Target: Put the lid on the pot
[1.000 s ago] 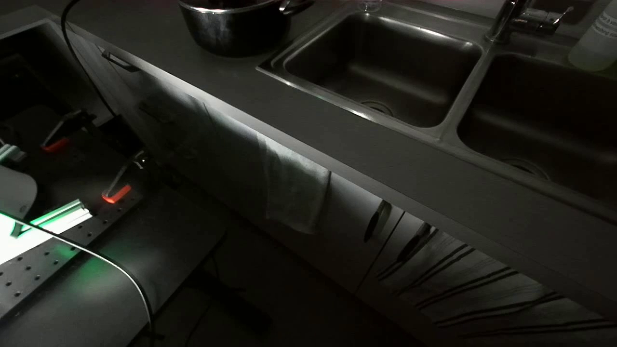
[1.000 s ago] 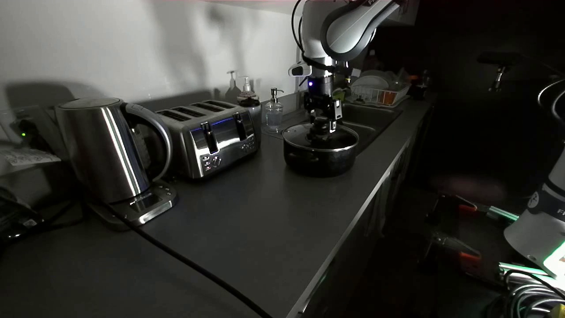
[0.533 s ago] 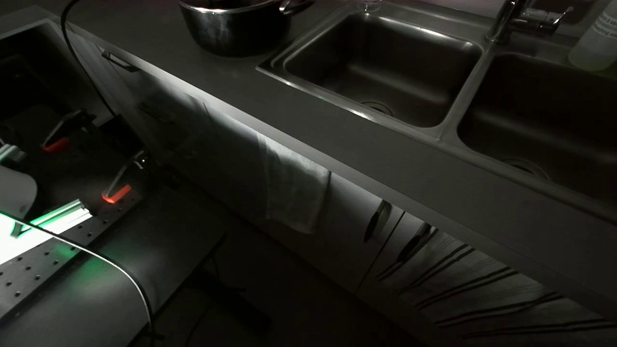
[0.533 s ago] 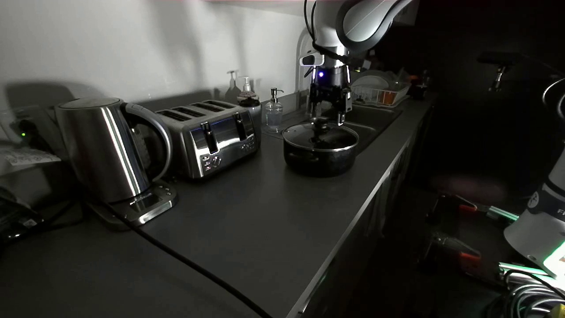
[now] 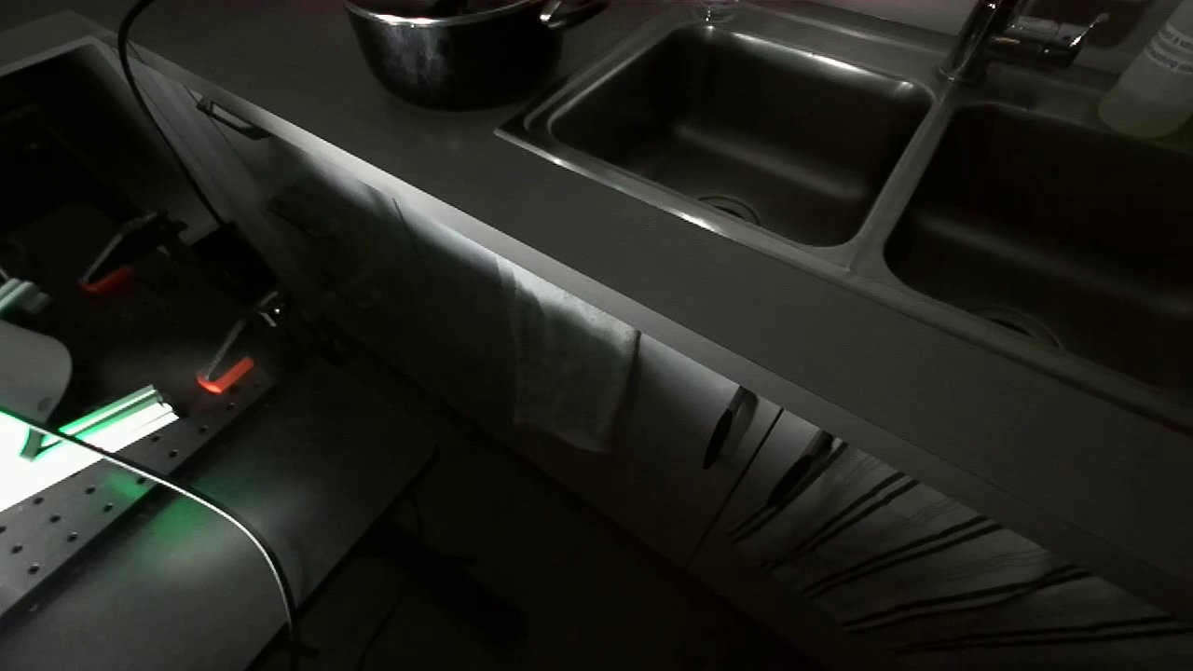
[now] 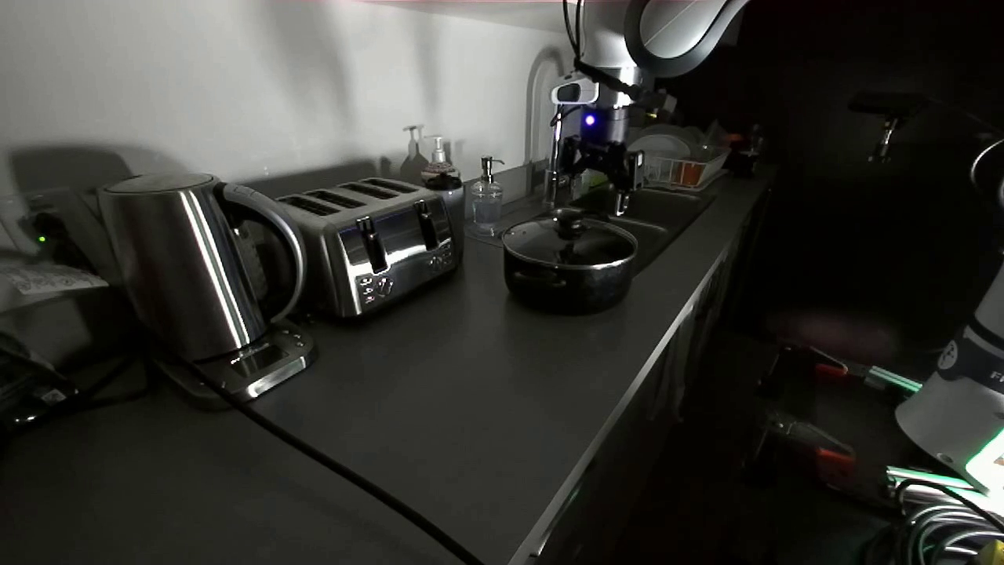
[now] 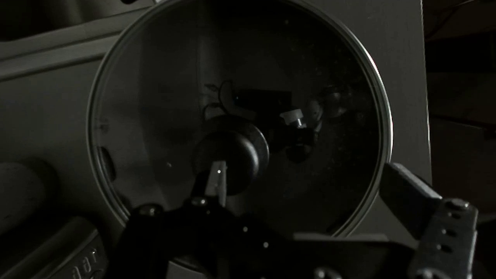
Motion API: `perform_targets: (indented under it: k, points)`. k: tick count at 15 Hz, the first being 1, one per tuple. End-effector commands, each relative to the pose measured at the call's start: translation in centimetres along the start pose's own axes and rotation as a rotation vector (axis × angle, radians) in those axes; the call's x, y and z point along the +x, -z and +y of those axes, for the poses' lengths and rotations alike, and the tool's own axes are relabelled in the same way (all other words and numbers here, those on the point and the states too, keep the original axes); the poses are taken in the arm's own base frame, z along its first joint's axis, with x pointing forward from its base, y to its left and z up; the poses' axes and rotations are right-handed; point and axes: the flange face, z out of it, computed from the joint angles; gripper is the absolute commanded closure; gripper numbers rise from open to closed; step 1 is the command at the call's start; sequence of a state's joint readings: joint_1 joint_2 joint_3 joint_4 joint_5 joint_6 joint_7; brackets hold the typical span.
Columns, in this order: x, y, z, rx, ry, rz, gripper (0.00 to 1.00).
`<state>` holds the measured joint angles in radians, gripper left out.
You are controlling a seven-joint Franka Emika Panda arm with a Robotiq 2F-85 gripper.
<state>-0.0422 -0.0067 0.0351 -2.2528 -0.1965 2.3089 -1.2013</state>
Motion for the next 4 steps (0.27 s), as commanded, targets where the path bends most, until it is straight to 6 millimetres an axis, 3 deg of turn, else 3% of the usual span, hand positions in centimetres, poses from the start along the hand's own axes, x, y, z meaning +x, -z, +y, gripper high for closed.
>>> perform_targets:
  k: [1, 4]
  points:
    - [-0.14, 0.75, -1.60, -0.028, 0.041, 0.019, 0.00]
    - [-0.04, 0.82, -2.13, -0.030, 0.063, 0.019, 0.00]
